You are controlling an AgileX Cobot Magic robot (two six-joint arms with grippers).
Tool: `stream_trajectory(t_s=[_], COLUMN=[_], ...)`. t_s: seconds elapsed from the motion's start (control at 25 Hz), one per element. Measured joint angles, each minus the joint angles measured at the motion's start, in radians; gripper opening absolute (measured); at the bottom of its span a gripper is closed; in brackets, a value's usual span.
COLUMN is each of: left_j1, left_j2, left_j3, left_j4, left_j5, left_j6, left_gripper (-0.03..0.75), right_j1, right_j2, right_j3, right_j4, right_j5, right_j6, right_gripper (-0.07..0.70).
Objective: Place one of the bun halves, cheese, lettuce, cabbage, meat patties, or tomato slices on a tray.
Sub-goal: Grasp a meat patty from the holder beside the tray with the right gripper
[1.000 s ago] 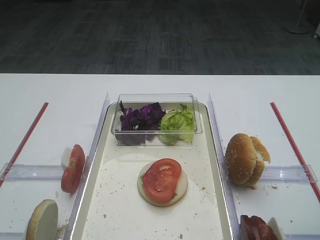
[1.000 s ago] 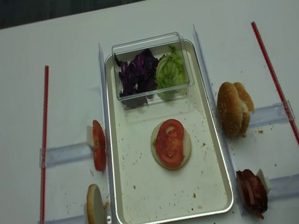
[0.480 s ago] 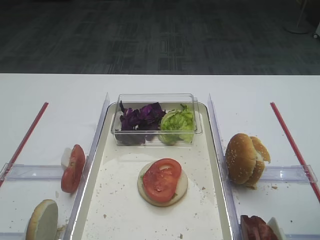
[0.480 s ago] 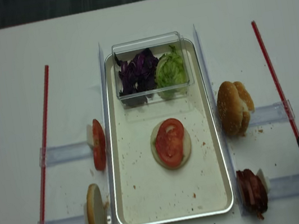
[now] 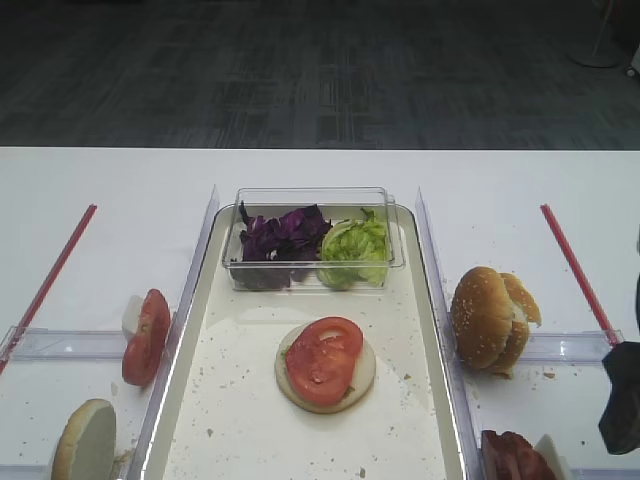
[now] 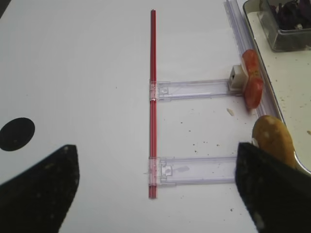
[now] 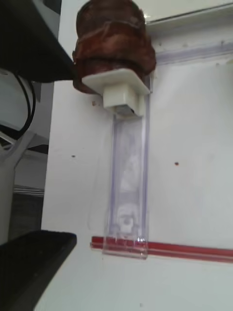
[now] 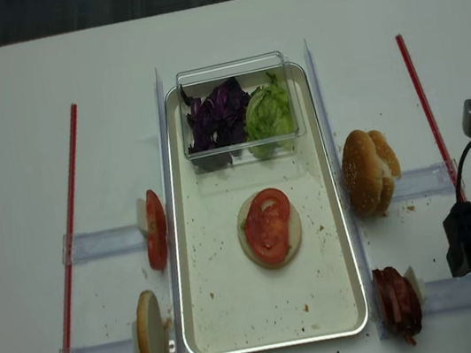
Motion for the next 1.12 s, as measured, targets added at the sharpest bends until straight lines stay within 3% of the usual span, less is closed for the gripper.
stream_trajectory(t_s=[0.4, 0.6, 0.84, 1.12], left_j1=[0.0, 0.0, 0.0, 0.0], left_j2=[0.0, 0.0, 0.0, 0.0], left_j3=[0.0, 0.0, 0.0, 0.0], left_j4=[0.0, 0.0, 0.0, 0.0], left_j5=[0.0, 0.0, 0.0, 0.0], left_j6=[0.0, 0.0, 0.0, 0.0], left_gripper=[0.599, 0.599, 0.599, 0.599], right_j1=[0.407, 0.555, 0.642, 0.65], right_j2=[0.059, 0.116, 0.21, 0.266], right_j3=[-0.007, -0.071, -0.141, -0.146], right_j4=[-0.004, -0.02, -0.026, -0.031], right_j5=[-0.132, -0.16, -0.18, -0.195], right_j6=[0.266, 0.356, 0.416, 0.42], right_gripper=[0.631, 0.631, 0.627, 0.543])
